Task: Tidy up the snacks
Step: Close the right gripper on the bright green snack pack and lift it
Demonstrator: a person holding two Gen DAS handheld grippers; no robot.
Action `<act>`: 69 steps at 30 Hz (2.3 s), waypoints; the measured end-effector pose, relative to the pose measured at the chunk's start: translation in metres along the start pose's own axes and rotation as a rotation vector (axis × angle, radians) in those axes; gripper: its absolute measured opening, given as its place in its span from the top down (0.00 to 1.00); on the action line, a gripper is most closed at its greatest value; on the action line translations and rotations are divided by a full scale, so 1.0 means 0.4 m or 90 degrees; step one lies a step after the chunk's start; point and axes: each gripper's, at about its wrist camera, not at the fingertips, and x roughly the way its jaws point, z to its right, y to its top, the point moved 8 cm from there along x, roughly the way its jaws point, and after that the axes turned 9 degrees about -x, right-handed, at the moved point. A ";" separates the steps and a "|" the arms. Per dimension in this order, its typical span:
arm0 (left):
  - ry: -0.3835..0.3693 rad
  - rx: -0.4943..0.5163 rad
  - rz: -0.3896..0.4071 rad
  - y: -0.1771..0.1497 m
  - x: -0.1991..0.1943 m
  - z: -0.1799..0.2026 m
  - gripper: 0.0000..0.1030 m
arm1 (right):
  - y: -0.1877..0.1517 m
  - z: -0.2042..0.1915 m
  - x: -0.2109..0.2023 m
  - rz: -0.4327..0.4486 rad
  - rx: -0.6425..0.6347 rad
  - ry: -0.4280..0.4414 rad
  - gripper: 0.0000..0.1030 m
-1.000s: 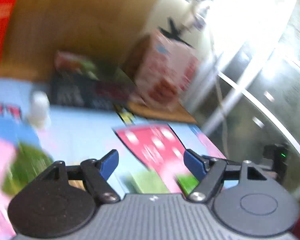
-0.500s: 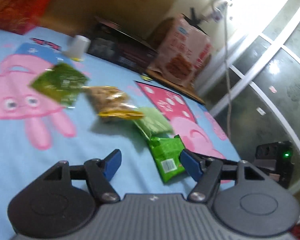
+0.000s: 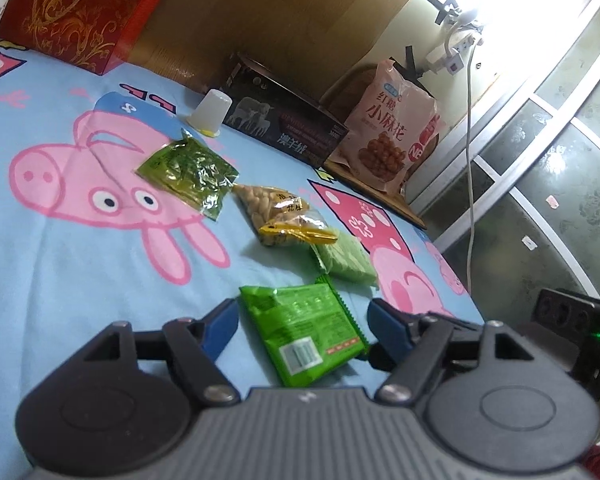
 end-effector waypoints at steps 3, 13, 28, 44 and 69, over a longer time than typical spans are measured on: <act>-0.015 -0.002 -0.010 -0.010 -0.003 0.003 0.27 | -0.023 -0.001 -0.013 -0.036 -0.045 -0.013 0.24; -0.044 0.009 -0.030 -0.033 0.024 0.026 0.26 | -0.041 -0.054 0.064 -0.070 -0.203 -0.064 0.26; -0.043 0.018 -0.012 0.046 0.086 0.028 0.44 | 0.020 -0.045 0.106 -0.015 -0.210 -0.122 0.53; -0.054 0.005 -0.013 0.042 0.100 0.011 0.40 | 0.004 -0.037 0.130 -0.030 -0.182 -0.099 0.38; -0.060 0.044 0.036 0.039 0.064 0.037 0.54 | 0.010 -0.050 0.103 0.014 -0.219 -0.154 0.56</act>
